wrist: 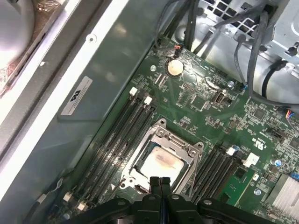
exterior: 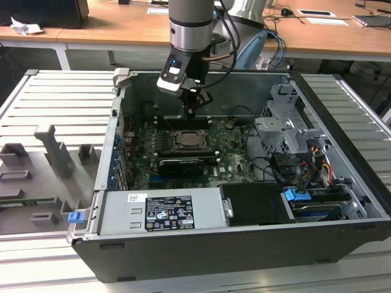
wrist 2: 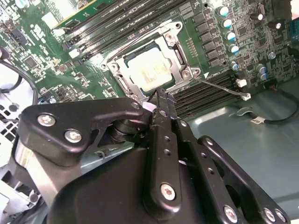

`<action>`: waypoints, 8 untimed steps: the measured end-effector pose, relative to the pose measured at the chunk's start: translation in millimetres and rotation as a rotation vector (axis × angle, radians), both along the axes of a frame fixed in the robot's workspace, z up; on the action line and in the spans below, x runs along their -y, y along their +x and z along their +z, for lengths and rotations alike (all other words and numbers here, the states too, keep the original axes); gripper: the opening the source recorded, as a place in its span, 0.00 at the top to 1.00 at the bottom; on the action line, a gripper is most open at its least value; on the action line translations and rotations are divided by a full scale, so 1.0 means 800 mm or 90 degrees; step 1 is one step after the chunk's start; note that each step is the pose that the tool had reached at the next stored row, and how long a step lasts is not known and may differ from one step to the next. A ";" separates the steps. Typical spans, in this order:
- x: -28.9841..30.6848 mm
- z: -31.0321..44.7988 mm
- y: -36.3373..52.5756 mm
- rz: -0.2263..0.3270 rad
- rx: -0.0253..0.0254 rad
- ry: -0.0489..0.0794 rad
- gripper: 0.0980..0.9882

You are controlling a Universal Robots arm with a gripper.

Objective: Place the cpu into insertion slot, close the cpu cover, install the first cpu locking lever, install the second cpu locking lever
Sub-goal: 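Install the first cpu locking lever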

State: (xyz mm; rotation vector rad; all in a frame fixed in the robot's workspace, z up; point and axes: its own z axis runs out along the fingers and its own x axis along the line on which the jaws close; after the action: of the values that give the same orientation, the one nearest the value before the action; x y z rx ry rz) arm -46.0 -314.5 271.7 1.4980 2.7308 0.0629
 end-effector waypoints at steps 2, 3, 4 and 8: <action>0.0000 0.0000 0.000 0.010 0.0000 0.000 0.99; 0.0000 0.0000 0.000 0.013 0.0000 0.000 0.99; 0.0000 0.0000 0.000 0.017 0.0000 0.000 0.99; 0.0000 0.0000 0.000 0.029 0.0000 0.000 0.99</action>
State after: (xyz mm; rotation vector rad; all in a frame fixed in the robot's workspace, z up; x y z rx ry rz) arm -46.0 -314.5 271.7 1.4349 2.7655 0.0639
